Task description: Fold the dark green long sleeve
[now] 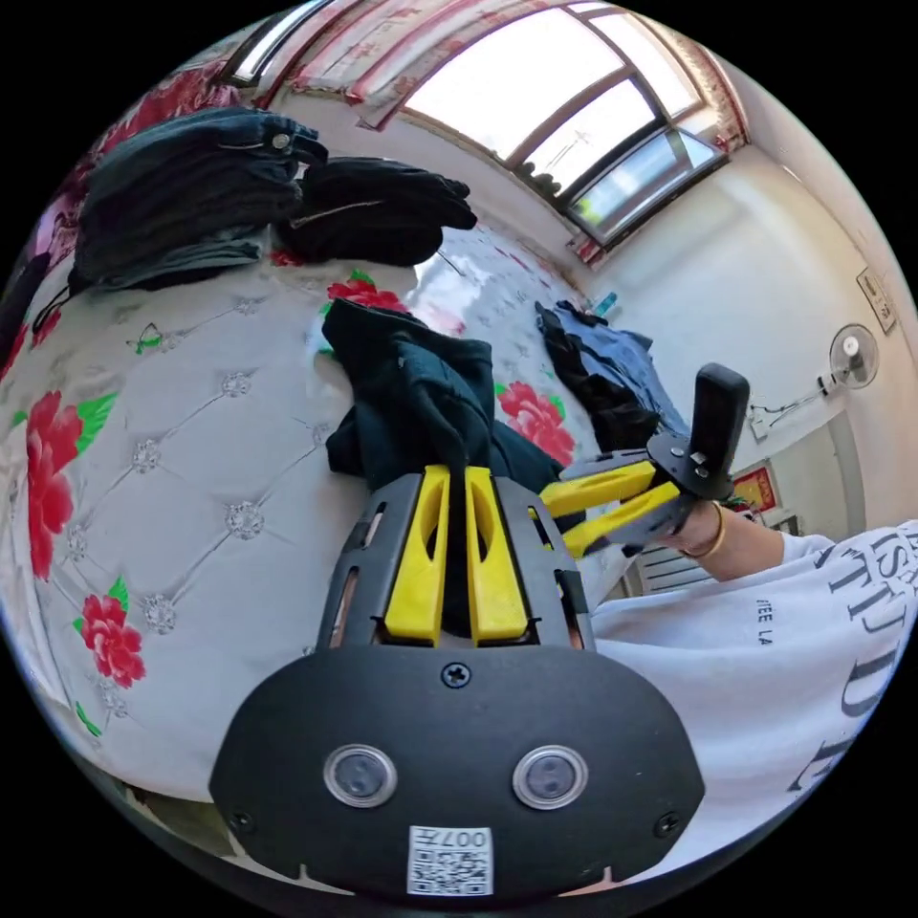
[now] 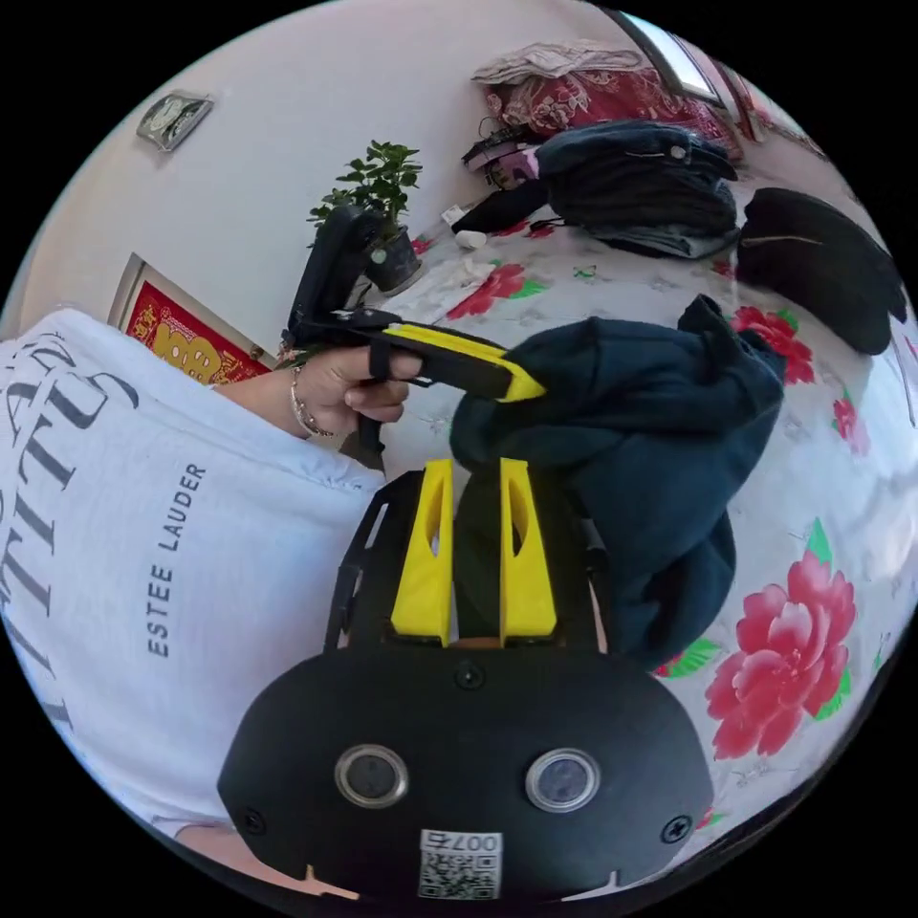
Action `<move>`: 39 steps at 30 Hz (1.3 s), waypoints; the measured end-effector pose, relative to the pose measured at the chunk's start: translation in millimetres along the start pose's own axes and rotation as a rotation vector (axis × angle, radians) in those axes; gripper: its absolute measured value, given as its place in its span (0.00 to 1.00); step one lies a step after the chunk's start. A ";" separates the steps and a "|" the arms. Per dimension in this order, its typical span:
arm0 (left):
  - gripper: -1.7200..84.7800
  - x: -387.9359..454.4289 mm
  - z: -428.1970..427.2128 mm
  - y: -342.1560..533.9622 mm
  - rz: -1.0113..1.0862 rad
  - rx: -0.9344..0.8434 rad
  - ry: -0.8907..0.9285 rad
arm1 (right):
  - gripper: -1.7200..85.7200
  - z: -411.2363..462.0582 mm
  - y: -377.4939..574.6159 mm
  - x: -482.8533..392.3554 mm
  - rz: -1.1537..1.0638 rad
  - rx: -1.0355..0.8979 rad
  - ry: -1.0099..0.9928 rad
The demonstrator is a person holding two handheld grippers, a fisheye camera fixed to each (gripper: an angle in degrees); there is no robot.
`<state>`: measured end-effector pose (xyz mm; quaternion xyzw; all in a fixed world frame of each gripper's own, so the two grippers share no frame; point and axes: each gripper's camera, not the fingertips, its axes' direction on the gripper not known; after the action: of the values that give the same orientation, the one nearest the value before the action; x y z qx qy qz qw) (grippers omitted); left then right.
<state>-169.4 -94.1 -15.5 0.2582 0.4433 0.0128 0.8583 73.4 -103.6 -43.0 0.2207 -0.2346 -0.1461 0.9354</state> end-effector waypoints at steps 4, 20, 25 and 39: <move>0.02 -21.3 -31.6 18.3 -0.090 0.096 0.063 | 0.08 -53.5 -11.2 66.4 0.117 0.134 0.155; 0.02 4.8 -17.8 47.9 -0.218 0.107 0.042 | 0.07 54.8 -152.2 225.3 0.245 -0.228 0.184; 0.02 24.0 -34.9 34.6 -0.132 0.168 -0.038 | 0.03 -86.6 -111.7 190.1 0.220 0.231 0.183; 0.01 256.6 -199.9 89.8 0.422 0.854 -0.181 | 0.02 -375.2 122.5 -146.5 -0.107 1.115 0.647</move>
<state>-148.6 134.4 -262.9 0.6719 0.2706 -0.0190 0.6892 159.0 186.1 -336.2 0.7178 0.0298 0.0251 0.6951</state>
